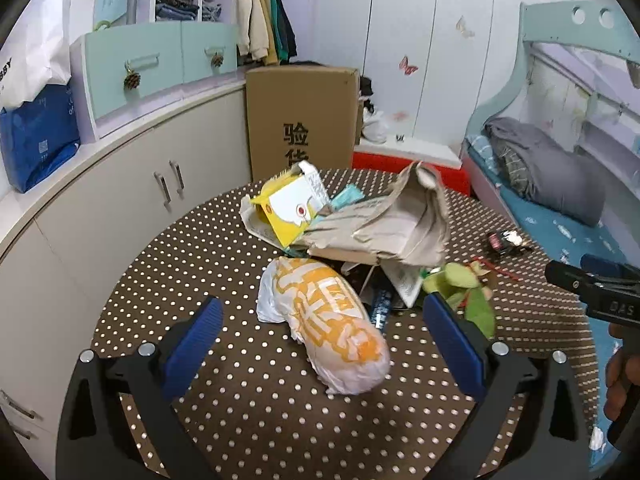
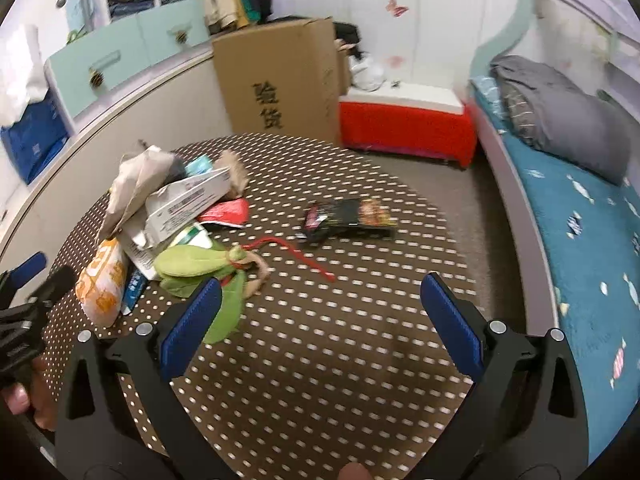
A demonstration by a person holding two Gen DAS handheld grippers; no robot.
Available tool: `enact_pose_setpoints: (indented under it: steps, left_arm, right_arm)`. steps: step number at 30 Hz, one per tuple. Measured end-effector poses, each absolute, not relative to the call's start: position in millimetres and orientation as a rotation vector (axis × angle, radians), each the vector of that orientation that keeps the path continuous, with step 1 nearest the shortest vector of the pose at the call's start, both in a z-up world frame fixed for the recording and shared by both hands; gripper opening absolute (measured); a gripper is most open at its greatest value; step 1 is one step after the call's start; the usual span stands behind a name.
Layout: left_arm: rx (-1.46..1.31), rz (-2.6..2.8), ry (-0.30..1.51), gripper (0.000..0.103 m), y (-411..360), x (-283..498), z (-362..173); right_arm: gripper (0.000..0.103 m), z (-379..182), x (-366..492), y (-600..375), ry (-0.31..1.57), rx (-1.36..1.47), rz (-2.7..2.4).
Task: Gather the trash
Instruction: 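Move both tools back over the table toward the remaining trash, then grasp the green toy with the right tool while the left grasps the bread bag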
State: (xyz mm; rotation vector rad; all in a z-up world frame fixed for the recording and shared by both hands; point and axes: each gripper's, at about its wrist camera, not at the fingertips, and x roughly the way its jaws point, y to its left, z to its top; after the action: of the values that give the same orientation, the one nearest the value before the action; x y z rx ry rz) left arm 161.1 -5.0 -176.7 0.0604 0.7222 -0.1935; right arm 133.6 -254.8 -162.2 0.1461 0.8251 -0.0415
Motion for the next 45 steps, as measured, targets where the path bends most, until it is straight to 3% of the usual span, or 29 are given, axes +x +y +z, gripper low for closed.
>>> enact_pose_setpoints:
  steps: [5, 6, 7, 8, 11, 17, 19, 21, 22, 26, 28, 29, 30, 31, 36, 38, 40, 42, 45]
  left_arm:
    - [0.044, -0.175, 0.789, 0.095, -5, 182, -197]
    - [0.036, -0.179, 0.804, 0.089, -4, 184, -201]
    - [0.032, -0.181, 0.824, 0.068, -3, 187, -206]
    - [0.019, -0.191, 0.855, 0.054, 0, 190, -211]
    - [-0.022, -0.199, 0.864, 0.048, 10, 188, -216]
    - [-0.014, -0.195, 0.853, 0.041, 24, 181, -213]
    - [-0.014, -0.192, 0.843, 0.040, 30, 178, -209]
    - [-0.011, -0.193, 0.832, 0.040, 32, 174, -205]
    - [-0.010, -0.194, 0.829, 0.040, 32, 173, -204]
    - [-0.002, -0.212, 0.805, 0.040, 28, 161, -195]
    - [-0.003, -0.220, 0.797, 0.040, 25, 157, -193]
    - [-0.003, -0.223, 0.796, 0.040, 24, 156, -192]
    - [-0.003, -0.227, 0.794, 0.040, 22, 154, -191]
    - [0.000, -0.229, 0.790, 0.040, 20, 152, -190]
    - [0.009, -0.240, 0.786, 0.040, 15, 144, -187]
    - [0.014, -0.242, 0.781, 0.040, 13, 141, -185]
    - [0.018, -0.247, 0.771, 0.040, 12, 137, -182]
    - [0.016, -0.255, 0.760, 0.040, 9, 131, -177]
    - [0.018, -0.276, 0.728, 0.040, 1, 121, -165]
  right_arm:
    - [0.097, -170, 152, -242, 0.846, 0.159, 0.004]
    - [0.097, -171, 155, -240, 0.848, 0.161, 0.011]
    - [0.097, -173, 160, -237, 0.853, 0.165, 0.023]
    - [0.097, -175, 164, -233, 0.859, 0.165, 0.033]
    - [0.096, -181, 178, -222, 0.880, 0.158, 0.059]
    - [0.055, -203, 199, -204, 0.956, 0.164, 0.095]
    - [0.032, -200, 192, -203, 0.948, 0.178, 0.120]
    - [0.021, -196, 185, -206, 0.934, 0.185, 0.111]
    - [0.021, -194, 180, -212, 0.928, 0.208, 0.121]
    - [0.021, -190, 167, -228, 0.924, 0.254, 0.119]
    - [0.026, -187, 163, -236, 0.917, 0.291, 0.125]
    - [0.033, -185, 162, -236, 0.915, 0.287, 0.120]
    - [0.064, -183, 162, -236, 0.912, 0.284, 0.111]
    - [0.077, -180, 161, -237, 0.895, 0.293, 0.104]
    - [0.077, -190, 176, -222, 0.922, 0.255, 0.096]
    - [0.061, -204, 185, -212, 0.973, 0.186, 0.081]
    - [0.021, -204, 179, -209, 0.961, 0.171, 0.094]
    - [0.015, -201, 173, -217, 0.954, 0.247, 0.115]
    - [0.014, -184, 156, -232, 0.880, 0.255, 0.120]
